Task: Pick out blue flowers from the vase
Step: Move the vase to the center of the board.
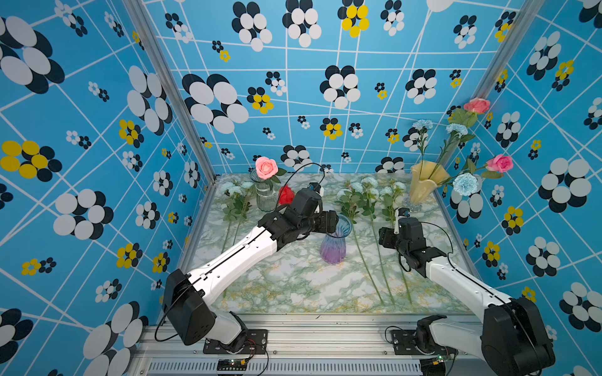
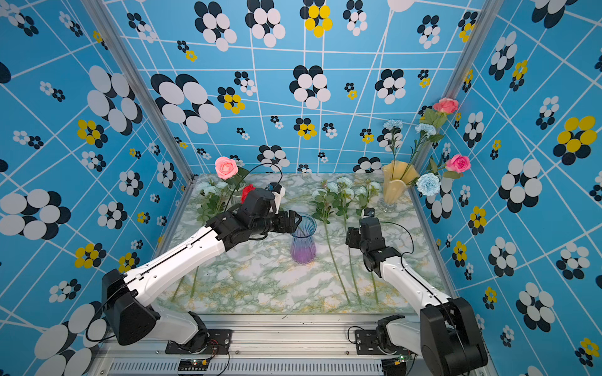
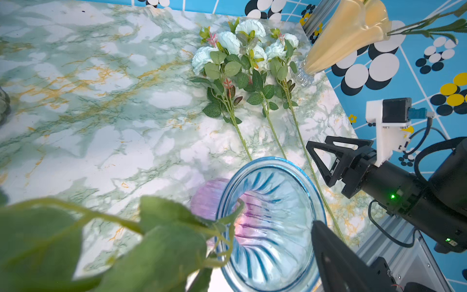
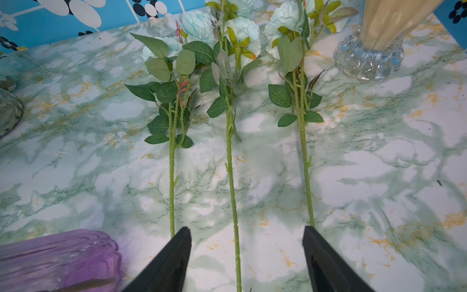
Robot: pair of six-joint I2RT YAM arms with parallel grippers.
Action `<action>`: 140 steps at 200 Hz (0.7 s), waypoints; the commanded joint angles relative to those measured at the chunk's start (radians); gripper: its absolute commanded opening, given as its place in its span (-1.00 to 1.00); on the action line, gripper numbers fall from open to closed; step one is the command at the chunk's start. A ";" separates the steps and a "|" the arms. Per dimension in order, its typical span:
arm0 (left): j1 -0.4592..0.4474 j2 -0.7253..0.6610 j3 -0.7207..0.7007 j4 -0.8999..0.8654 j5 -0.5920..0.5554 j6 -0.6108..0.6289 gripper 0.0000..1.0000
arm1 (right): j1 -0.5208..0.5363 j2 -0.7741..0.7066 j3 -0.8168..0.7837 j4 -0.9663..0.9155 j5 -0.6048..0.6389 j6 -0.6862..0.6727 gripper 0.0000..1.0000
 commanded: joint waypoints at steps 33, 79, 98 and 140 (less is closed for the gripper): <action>0.005 0.118 0.205 -0.292 0.000 0.164 0.75 | 0.008 0.022 0.026 -0.005 0.001 0.010 0.45; 0.006 0.197 0.277 -0.375 0.032 0.208 0.65 | 0.008 0.025 0.030 -0.005 0.001 0.011 0.45; -0.001 0.223 0.299 -0.389 0.062 0.212 0.56 | 0.008 0.025 0.029 -0.005 0.001 0.011 0.45; -0.026 0.270 0.350 -0.440 0.037 0.234 0.27 | 0.008 0.025 0.029 -0.005 0.001 0.010 0.45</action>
